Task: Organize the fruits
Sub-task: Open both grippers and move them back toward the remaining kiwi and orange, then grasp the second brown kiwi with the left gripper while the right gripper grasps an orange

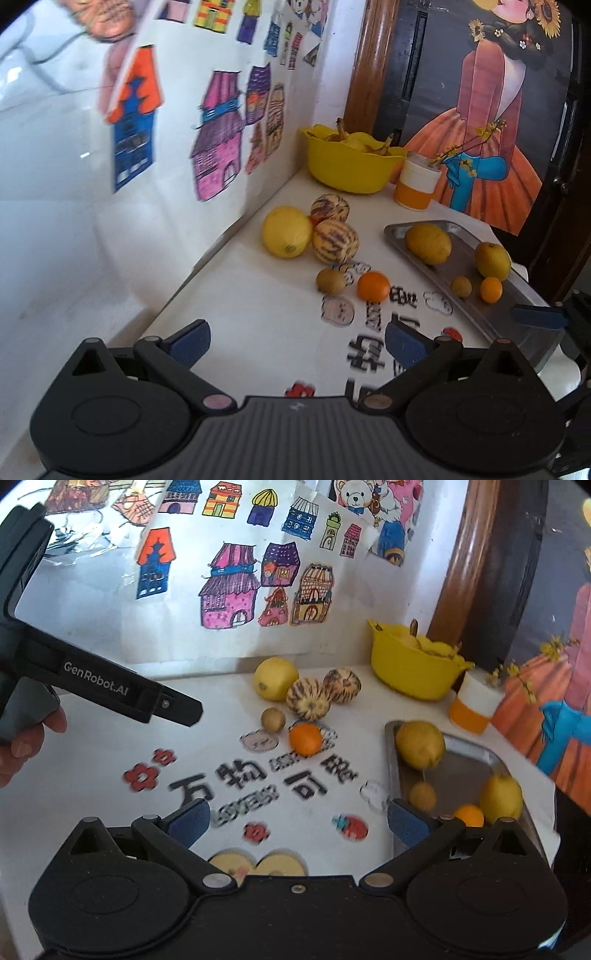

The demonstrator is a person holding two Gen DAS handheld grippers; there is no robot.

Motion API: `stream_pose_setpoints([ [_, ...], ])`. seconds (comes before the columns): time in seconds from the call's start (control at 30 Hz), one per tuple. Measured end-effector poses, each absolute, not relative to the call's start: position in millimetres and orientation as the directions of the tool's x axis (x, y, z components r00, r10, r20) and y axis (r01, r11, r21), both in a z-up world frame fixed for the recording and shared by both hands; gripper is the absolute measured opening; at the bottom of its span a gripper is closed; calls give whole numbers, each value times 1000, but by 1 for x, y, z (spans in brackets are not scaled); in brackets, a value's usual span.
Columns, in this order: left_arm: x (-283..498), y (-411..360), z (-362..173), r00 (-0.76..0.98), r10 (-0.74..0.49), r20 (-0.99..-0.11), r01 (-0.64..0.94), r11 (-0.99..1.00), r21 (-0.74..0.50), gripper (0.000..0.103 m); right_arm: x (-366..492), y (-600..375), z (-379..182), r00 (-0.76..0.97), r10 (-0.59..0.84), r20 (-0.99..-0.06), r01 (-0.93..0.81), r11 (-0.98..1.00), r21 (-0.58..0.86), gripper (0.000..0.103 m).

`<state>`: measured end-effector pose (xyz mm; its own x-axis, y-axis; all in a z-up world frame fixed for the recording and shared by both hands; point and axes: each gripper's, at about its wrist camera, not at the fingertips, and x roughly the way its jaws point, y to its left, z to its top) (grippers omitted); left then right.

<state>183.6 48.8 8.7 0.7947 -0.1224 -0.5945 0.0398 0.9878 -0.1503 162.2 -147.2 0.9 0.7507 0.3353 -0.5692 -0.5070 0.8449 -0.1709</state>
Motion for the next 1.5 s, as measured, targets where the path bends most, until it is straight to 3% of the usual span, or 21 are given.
stream_pose_setpoints([
  [0.4, 240, 38, -7, 790, -127, -599, 57, 989, -134, 101, 236, -135, -16, 744, 359, -563, -520, 841, -151, 81],
  [0.77, 270, 32, -25, 753, -143, -642, 69, 988, -139, 82, 267, -126, -34, 690, 406, -599, -557, 827, -81, 71],
  [0.93, 275, 26, -26, 749, -138, -648, 86, 990, -111, 79, 277, -127, -36, 685, 417, -598, -551, 833, -50, 64],
  [1.03, 278, 25, -27, 750, -140, -646, 86, 990, -115, 73, 280, -128, -38, 684, 424, -593, -549, 835, -35, 59],
  [1.2, 280, 24, -28, 754, -154, -639, 92, 987, -129, 57, 278, -127, -37, 665, 463, -586, -577, 816, -10, 40],
  [1.27, 280, 23, -28, 752, -160, -639, 102, 987, -127, 41, 278, -127, -37, 657, 474, -586, -586, 810, -1, 36],
  [1.33, 279, 21, -29, 754, -162, -637, 110, 987, -121, 33, 277, -127, -37, 655, 478, -585, -588, 809, 2, 36],
  [1.5, 276, 20, -28, 751, -173, -638, 117, 985, -129, 31, 274, -130, -37, 658, 476, -584, -583, 813, 6, 35],
])
